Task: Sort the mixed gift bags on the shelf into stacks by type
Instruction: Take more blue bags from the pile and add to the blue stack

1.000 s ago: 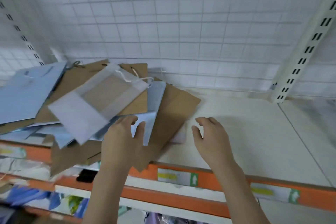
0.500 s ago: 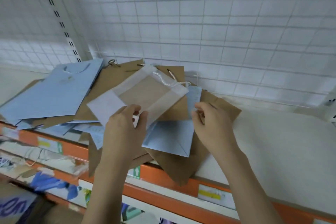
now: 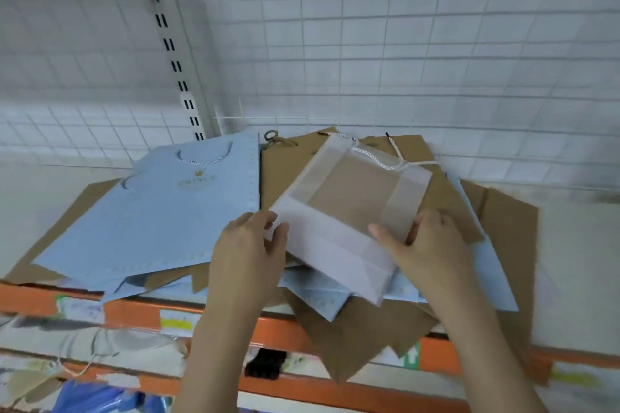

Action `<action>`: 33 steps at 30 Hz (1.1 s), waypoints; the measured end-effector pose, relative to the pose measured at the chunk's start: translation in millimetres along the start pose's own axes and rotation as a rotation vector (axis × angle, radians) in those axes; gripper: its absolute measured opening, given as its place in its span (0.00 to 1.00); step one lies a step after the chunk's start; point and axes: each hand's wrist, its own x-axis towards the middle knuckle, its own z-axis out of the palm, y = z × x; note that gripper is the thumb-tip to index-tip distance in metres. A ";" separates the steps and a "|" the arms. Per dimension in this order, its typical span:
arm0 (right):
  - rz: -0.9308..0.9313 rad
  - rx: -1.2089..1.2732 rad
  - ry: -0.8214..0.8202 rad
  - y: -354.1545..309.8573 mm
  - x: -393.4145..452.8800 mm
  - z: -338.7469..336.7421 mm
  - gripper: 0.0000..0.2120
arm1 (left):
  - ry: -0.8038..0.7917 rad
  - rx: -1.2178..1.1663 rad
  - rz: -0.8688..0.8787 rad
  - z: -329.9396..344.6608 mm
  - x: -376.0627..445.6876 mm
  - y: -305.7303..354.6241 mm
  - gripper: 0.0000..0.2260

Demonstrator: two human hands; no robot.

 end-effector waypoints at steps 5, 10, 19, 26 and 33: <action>0.108 0.105 -0.025 -37.8 -7.9 2.7 0.30 | -0.071 -0.091 0.100 -13.9 11.1 -34.2 0.09; 0.092 0.132 0.073 -65.5 -6.3 4.5 0.21 | -0.062 -0.039 0.123 -25.4 19.9 -72.4 0.13; 0.109 -0.103 0.160 -87.2 -6.0 35.4 0.25 | -0.247 0.274 -0.414 -64.7 50.9 -131.0 0.35; 0.111 -0.177 0.160 -92.3 -11.9 43.7 0.23 | -0.159 0.044 -0.547 -74.2 54.7 -134.1 0.52; 0.141 0.018 0.151 -77.6 -10.6 31.1 0.20 | 0.047 -0.358 -0.467 -85.9 55.0 -133.6 0.27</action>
